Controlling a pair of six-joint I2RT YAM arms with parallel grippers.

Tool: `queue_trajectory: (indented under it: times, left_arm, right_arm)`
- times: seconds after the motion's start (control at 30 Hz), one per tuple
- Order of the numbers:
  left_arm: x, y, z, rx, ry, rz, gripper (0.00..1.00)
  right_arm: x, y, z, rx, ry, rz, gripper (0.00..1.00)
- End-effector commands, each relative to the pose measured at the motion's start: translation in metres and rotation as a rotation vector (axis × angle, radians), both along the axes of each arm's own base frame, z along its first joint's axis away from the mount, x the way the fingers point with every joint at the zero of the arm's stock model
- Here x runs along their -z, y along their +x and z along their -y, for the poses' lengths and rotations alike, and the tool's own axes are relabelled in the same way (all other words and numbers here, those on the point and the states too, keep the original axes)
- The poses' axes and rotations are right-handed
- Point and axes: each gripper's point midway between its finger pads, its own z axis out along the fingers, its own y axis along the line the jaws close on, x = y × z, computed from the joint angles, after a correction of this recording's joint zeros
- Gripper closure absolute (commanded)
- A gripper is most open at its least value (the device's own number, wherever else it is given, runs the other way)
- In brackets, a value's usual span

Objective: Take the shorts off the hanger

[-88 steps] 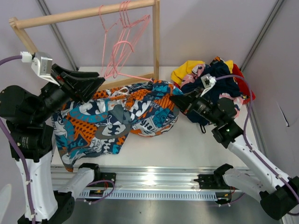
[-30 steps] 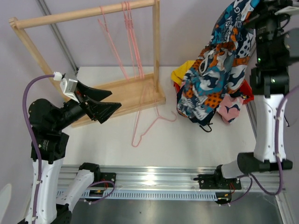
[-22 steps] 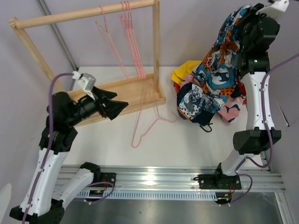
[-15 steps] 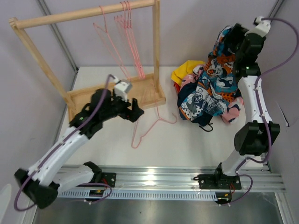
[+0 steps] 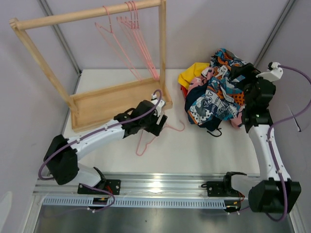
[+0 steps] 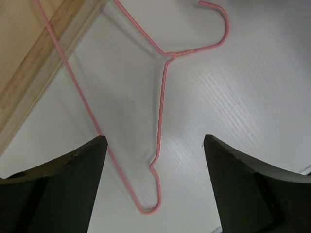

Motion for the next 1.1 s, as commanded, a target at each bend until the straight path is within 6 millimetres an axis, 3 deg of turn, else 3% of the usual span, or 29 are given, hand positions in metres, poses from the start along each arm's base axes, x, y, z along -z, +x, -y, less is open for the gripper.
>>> queue_trajectory:
  times: [0.0,0.23,0.53,0.63,0.77,0.83,0.9,0.93,1.0,1.07]
  left_arm:
    - [0.006,0.02,0.021,-0.027,-0.052,0.077,0.14]
    - [0.064,0.023,0.033,-0.013,0.034,0.034,0.17]
    - [0.103,0.023,0.043,-0.005,0.053,0.001,0.2]
    - [0.115,0.025,0.046,-0.003,0.068,-0.014,0.3]
    - [0.129,0.024,0.048,0.002,0.077,-0.037,0.58]
    - [0.133,0.024,0.049,0.004,0.084,-0.046,0.64]
    - [0.135,0.024,0.05,0.009,0.086,-0.055,0.85]
    - [0.135,0.024,0.05,0.01,0.087,-0.057,0.96]
    - [0.134,0.021,0.048,0.01,0.094,-0.065,1.0]
    - [0.119,0.02,0.049,0.01,0.07,-0.058,1.0]
  right_arm:
    - [-0.025,-0.021,-0.01,-0.049,0.01,0.093,0.01]
    - [-0.03,-0.053,-0.007,-0.043,-0.039,0.089,0.0]
    - [-0.028,-0.067,-0.012,-0.069,-0.016,0.099,0.0]
    - [-0.029,-0.071,-0.011,-0.068,-0.024,0.097,0.0]
    - [-0.031,-0.078,-0.009,-0.056,-0.044,0.093,0.0]
    - [-0.032,-0.082,-0.008,-0.052,-0.054,0.098,0.0]
    - [-0.036,-0.086,-0.008,-0.053,-0.057,0.111,0.0]
    - [-0.029,-0.086,-0.008,-0.051,-0.056,0.081,0.0]
    - [-0.03,-0.089,-0.007,-0.049,-0.056,0.082,0.0]
    - [-0.031,-0.092,-0.008,-0.052,-0.056,0.084,0.01]
